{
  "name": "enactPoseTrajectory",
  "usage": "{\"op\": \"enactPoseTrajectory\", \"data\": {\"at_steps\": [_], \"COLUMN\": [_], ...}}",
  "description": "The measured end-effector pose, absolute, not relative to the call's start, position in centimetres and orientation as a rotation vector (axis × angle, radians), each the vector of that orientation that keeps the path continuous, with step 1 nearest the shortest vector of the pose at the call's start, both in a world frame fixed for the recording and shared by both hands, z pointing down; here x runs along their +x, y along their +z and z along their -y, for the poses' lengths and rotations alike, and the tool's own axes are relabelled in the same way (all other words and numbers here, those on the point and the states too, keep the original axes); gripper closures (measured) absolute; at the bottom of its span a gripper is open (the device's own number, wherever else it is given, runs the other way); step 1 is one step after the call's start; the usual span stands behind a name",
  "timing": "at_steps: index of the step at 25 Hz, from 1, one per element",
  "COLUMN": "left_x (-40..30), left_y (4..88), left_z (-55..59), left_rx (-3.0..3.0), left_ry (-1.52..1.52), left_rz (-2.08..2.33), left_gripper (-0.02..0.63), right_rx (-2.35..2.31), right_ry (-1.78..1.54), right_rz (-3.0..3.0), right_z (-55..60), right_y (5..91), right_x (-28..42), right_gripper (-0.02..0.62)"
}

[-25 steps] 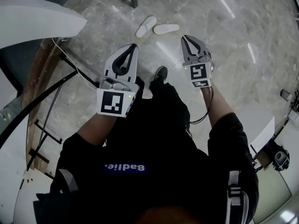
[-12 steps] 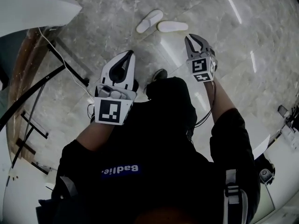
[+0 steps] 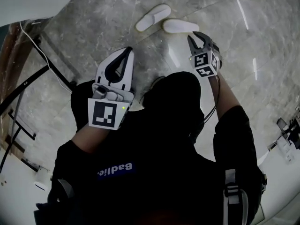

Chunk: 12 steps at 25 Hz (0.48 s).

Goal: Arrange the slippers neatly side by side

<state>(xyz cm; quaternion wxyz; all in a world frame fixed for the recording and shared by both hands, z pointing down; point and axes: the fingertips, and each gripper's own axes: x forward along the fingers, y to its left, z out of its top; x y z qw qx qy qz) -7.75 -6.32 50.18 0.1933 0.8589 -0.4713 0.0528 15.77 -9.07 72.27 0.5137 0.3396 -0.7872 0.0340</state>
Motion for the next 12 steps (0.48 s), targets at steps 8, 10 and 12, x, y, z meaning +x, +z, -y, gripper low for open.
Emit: {"op": "enactPoseTrajectory", "data": {"at_steps": [8, 10, 12], "left_x": [-9.3, -9.7, -10.4], "left_y": [57.2, 57.3, 57.5], "left_z": [6.5, 6.5, 6.1], "left_rx": [2.37, 2.367, 2.37], "left_ry": [0.135, 0.136, 0.148], "left_rz": [1.42, 1.458, 1.496], "left_gripper": [0.62, 0.62, 0.62], "right_rx": [0.61, 0.567, 0.5], "right_ry": [0.089, 0.07, 0.022], "right_rz": [1.824, 1.795, 1.752], "right_z": [10.0, 10.3, 10.6], "right_y": [84.3, 86.3, 88.8], "right_x": [17.4, 18.0, 18.5], "right_gripper": [0.506, 0.506, 0.506]}}
